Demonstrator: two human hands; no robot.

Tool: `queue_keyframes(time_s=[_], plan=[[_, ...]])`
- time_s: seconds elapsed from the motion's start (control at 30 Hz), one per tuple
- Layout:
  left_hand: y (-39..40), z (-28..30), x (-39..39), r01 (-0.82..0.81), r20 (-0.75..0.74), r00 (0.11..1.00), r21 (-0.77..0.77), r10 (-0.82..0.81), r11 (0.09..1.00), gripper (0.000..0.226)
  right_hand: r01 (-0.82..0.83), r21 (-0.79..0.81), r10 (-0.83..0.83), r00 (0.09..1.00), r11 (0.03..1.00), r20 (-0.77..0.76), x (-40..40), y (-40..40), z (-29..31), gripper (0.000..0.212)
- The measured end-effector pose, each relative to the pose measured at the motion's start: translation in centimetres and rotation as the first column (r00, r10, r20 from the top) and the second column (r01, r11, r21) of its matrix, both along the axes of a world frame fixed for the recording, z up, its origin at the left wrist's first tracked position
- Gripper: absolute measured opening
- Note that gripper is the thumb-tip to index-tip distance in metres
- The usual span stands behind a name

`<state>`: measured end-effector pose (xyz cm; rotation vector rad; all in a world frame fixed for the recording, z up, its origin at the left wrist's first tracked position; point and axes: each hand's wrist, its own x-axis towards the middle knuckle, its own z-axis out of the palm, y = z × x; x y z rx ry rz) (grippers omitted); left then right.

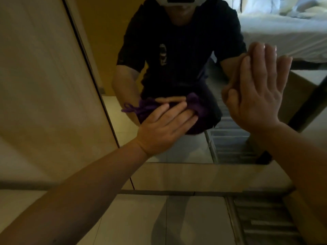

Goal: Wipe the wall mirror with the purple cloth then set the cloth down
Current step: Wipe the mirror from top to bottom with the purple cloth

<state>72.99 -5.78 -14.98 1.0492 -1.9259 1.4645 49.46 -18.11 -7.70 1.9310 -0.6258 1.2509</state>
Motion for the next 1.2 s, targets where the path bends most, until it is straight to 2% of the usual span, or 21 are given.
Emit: queue_keyframes(time_s=[0.17, 0.27, 0.37, 0.5, 0.57, 0.67, 0.77, 0.83, 0.9, 0.97, 1.03, 1.2], plan=[[1.2, -11.0, 0.3, -0.071, 0.151, 0.988, 0.261, 0.032, 0.963, 0.04, 0.007, -0.059, -0.007, 1.0, 0.998, 0.01, 0.0, -0.6, -0.2, 0.068], [1.9, -15.4, 0.6, -0.13, 0.225, 0.973, 0.381, 0.045, 0.916, 0.041, 0.007, -0.042, -0.006, 1.0, 0.999, 0.029, -0.1, -0.5, -0.4, 0.066], [2.6, -15.5, 0.4, -0.117, 0.182, 0.983, 0.47, 0.034, 0.875, 0.043, 0.003, -0.045, -0.002, 1.0, 0.999, 0.019, 0.2, -0.2, -0.2, 0.067], [3.3, -11.4, -1.0, -0.021, 0.076, 0.997, 0.553, -0.026, 0.833, 0.043, 0.028, -0.009, -0.028, 1.0, 1.0, 0.013, 0.2, 0.2, 0.2, 0.067], [2.9, -7.7, -2.4, 0.057, -0.068, 0.997, 0.494, -0.027, 0.868, 0.038, 0.015, 0.045, -0.016, 1.0, 0.999, 0.0, 0.0, 0.8, 0.4, 0.063], [1.5, 0.3, -4.4, 0.131, -0.231, 0.97, 0.242, -0.074, 0.961, 0.033, -0.053, 0.135, 0.057, 0.998, 0.989, -0.03, -0.8, 2.1, 1.1, 0.056], [-0.4, 8.8, -5.3, 0.119, -0.281, 0.952, -0.019, -0.12, 0.993, 0.029, -0.15, 0.234, 0.144, 0.989, 0.961, 0.044, -2.8, 3.1, 1.0, 0.054], [-2.0, 12.4, -5.9, 0.069, -0.284, 0.954, -0.122, -0.101, 0.99, 0.028, -0.105, 0.264, 0.081, 0.991, 0.959, 0.102, -4.5, 2.8, -0.1, 0.055], [-3.4, 13.2, -6.8, -0.022, -0.245, 0.969, -0.152, -0.017, 0.988, 0.033, -0.006, 0.286, -0.016, 0.997, 0.958, 0.075, -5.6, 1.7, -1.5, 0.054], [-4.2, 11.5, -7.6, -0.053, -0.202, 0.979, -0.156, 0.021, 0.986, 0.036, 0.038, 0.252, -0.052, 0.997, 0.967, 0.049, -5.9, 0.2, -2.5, 0.057], [-4.2, 7.9, -7.9, -0.016, -0.135, 0.991, -0.095, 0.003, 0.995, 0.038, 0.031, 0.187, -0.044, 0.997, 0.982, 0.066, -5.6, -0.8, -2.9, 0.065], [-3.0, -6.4, -7.3, -0.019, 0.175, 0.984, 0.221, -0.021, 0.975, 0.042, 0.027, 0.093, -0.035, 0.995, 0.995, 0.093, -5.0, -2.1, -3.6, 0.066]])
